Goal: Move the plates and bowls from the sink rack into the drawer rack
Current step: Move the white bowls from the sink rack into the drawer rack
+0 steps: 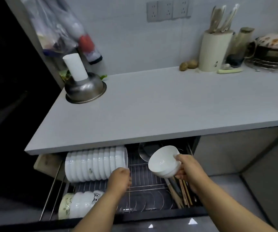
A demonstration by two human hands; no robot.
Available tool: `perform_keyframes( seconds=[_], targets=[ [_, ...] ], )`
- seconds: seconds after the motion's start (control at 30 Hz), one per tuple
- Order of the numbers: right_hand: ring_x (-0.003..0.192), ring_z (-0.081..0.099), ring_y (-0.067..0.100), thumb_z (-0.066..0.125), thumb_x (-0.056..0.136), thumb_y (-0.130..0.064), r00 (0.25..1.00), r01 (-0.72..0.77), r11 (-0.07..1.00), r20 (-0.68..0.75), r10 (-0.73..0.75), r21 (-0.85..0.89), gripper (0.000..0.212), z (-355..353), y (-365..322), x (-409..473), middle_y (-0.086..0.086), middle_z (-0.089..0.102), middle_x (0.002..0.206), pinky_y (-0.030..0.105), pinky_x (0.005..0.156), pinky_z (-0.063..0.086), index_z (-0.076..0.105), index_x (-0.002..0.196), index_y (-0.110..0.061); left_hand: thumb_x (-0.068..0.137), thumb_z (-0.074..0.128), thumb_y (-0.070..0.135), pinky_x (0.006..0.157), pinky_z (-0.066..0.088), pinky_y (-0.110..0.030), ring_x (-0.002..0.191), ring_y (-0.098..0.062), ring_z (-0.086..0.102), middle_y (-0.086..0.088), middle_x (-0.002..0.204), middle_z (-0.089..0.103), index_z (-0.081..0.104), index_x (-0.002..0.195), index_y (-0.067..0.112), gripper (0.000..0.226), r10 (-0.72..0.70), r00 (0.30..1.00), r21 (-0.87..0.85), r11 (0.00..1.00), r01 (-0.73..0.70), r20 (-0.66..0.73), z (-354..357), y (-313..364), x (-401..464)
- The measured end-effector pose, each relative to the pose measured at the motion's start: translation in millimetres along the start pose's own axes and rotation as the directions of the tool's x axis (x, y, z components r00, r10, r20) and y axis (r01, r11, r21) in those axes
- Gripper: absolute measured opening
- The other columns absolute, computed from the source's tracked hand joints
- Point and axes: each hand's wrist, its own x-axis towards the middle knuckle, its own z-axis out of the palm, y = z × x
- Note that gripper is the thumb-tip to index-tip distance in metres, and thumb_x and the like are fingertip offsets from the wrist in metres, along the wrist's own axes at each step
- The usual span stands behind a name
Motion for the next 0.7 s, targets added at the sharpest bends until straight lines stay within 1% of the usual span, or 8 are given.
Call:
perform_keyframes(
  seconds=[0.1,0.17,0.27,0.33,0.4,0.47,0.53,0.7],
  targets=[
    [0.054,0.051,0.018,0.058,0.089,-0.023,0.999,-0.042,0.995,0.019,0.044,-0.087,0.017,48.2,18.2,17.2,0.009,0.055,0.067,0.025,0.049,0.042,0.058,0.085,-0.006,0.093,0.043,0.022,0.063,0.036,-0.03,0.069,-0.02,0.051,-0.004,0.072,0.057,0.047,0.066,0.014,0.029,0.052,0.994,0.25,0.968,-0.027,-0.094,-50.7,-41.9,13.6],
    [0.054,0.054,0.02,0.061,0.086,-0.025,0.997,-0.067,0.986,0.023,0.071,-0.151,0.02,76.4,32.4,29.0,0.009,0.058,0.066,0.025,0.048,0.044,0.059,0.08,-0.006,0.097,0.041,0.024,0.067,0.039,-0.03,0.078,-0.019,0.054,-0.004,0.085,0.061,0.05,0.073,0.015,0.027,0.062,0.988,0.369,0.929,-0.006,-0.141,-78.9,-66.7,20.2],
    [0.054,0.055,0.021,0.066,0.083,-0.024,0.991,-0.127,0.962,0.022,0.136,-0.241,0.024,114.2,54.4,42.4,0.013,0.058,0.073,0.022,0.041,0.043,0.058,0.087,-0.002,0.096,0.044,0.028,0.077,0.042,-0.03,0.096,-0.025,0.057,-0.008,0.109,0.062,0.056,0.096,0.014,0.019,0.011,0.982,0.506,0.858,0.089,-0.191,-109.1,-96.7,30.8],
    [0.061,0.061,0.025,0.069,0.078,-0.027,0.984,-0.162,0.936,0.024,0.178,-0.314,0.035,135.7,70.3,49.4,0.014,0.06,0.079,0.029,0.044,0.051,0.055,0.095,-0.001,0.094,0.046,0.031,0.088,0.045,-0.033,0.109,-0.03,0.057,-0.011,0.123,0.058,0.053,0.119,0.013,0.032,-0.011,0.979,0.572,0.81,0.129,-0.206,-121.3,-114.6,39.9],
    [0.08,0.067,0.032,0.072,0.075,-0.028,0.973,-0.21,0.906,0.014,0.231,-0.367,0.045,155.9,83.4,52.7,0.017,0.063,0.096,0.037,0.055,0.057,0.052,0.106,-0.002,0.093,0.045,0.036,0.094,0.046,-0.037,0.114,-0.03,0.055,-0.009,0.13,0.055,0.045,0.132,0.015,0.045,-0.01,0.976,0.616,0.774,0.145,-0.217,-129.6,-124.4,45.2],
    [0.092,0.065,0.035,0.073,0.077,-0.026,0.964,-0.24,0.871,0.005,0.267,-0.428,0.051,174.3,94.7,56.0,0.018,0.062,0.107,0.036,0.058,0.056,0.047,0.114,-0.004,0.093,0.043,0.039,0.094,0.046,-0.038,0.115,-0.028,0.054,-0.007,0.13,0.055,0.044,0.133,0.017,0.046,0.023,0.977,0.634,0.764,0.119,-0.211,-132.9,-126.8,47.1],
    [0.091,0.065,0.032,0.074,0.077,-0.026,0.954,-0.255,0.83,0.01,0.299,-0.497,0.053,191.2,104.7,59.8,0.017,0.061,0.109,0.038,0.061,0.058,0.046,0.116,-0.004,0.094,0.042,0.04,0.092,0.046,-0.037,0.114,-0.026,0.054,-0.006,0.128,0.056,0.046,0.13,0.016,0.043,0.083,0.973,0.636,0.768,0.076,-0.217,-132.3,-126.5,46.9],
    [0.082,0.064,0.027,0.074,0.077,-0.027,0.934,-0.241,0.716,0.045,0.356,-0.655,0.055,228.1,123.1,67.6,0.013,0.059,0.103,0.031,0.049,0.053,0.045,0.117,-0.004,0.093,0.041,0.037,0.086,0.047,-0.032,0.11,-0.022,0.055,-0.003,0.125,0.059,0.051,0.126,0.018,0.039,0.171,0.946,0.645,0.763,0.049,-0.275,-132.4,-123.2,39.8]
  ],
)
